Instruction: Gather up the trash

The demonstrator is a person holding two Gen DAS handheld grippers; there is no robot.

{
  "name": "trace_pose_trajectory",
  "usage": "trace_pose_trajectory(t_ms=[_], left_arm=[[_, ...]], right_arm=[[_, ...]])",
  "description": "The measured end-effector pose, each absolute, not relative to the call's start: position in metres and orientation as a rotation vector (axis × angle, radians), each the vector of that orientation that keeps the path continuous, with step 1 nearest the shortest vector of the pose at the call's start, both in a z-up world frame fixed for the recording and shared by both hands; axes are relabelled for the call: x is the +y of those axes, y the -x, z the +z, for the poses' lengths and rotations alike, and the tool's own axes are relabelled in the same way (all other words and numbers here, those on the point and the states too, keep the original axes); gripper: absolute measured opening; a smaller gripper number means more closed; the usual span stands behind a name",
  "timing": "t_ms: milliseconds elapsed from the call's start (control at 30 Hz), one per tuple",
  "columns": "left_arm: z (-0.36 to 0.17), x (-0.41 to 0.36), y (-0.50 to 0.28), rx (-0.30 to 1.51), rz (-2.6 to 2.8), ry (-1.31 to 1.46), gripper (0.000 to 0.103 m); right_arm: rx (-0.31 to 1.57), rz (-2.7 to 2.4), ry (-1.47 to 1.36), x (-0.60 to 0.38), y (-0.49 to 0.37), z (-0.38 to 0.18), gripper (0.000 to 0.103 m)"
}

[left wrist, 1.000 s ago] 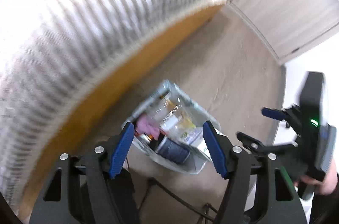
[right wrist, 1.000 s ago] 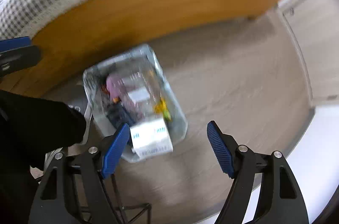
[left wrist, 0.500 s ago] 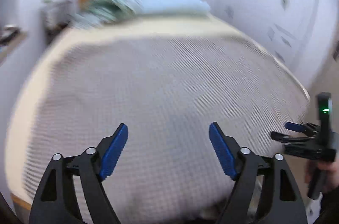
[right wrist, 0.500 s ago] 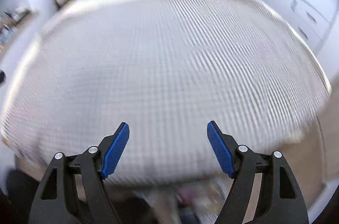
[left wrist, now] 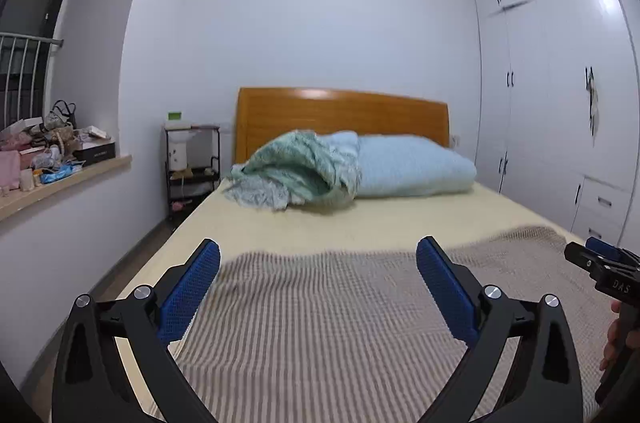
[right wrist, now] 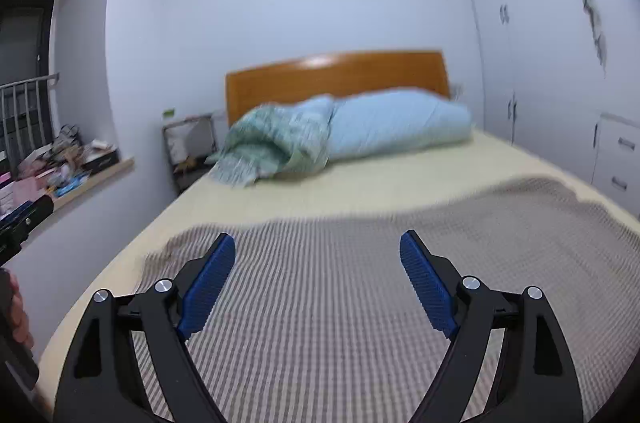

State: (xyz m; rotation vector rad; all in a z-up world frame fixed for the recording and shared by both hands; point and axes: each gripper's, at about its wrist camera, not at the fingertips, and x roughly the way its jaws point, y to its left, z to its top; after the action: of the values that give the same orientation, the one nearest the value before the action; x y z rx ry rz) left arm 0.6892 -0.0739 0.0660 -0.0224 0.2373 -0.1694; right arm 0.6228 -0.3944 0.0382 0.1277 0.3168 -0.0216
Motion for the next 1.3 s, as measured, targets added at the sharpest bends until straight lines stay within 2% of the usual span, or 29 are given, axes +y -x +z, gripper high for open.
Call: trace_pose_trajectory(t_ms=[267, 567, 800, 833, 900, 1300], left_arm=[[0.067, -0.089, -0.716, 0.237, -0.193, -0.019, 0.095], [0.074, -0.096, -0.681, 0.220, -0.199, -0.061, 0.095], [0.091, -0.091, -0.620, 0.186, -0.201, -0.047, 0.095], [0.094, -0.091, -0.611, 0.184, -0.201, -0.044, 0.095], [0.099, -0.092, -0.591, 0.183, -0.209, -0.050, 0.095], [0.111, -0.081, -0.415, 0.130, -0.278, -0.012, 0.095]], right_arm=[[0.272, -0.038, -0.049, -0.388, -0.647, 0.056, 0.081], [0.270, -0.029, -0.047, -0.387, -0.622, 0.062, 0.081], [0.259, -0.012, -0.055, -0.377, -0.585, 0.074, 0.081], [0.265, -0.014, -0.058, -0.377, -0.576, 0.075, 0.085], [0.277, -0.022, -0.050, -0.372, -0.560, 0.076, 0.086], [0.260, -0.056, 0.000, -0.351, -0.419, 0.087, 0.086]])
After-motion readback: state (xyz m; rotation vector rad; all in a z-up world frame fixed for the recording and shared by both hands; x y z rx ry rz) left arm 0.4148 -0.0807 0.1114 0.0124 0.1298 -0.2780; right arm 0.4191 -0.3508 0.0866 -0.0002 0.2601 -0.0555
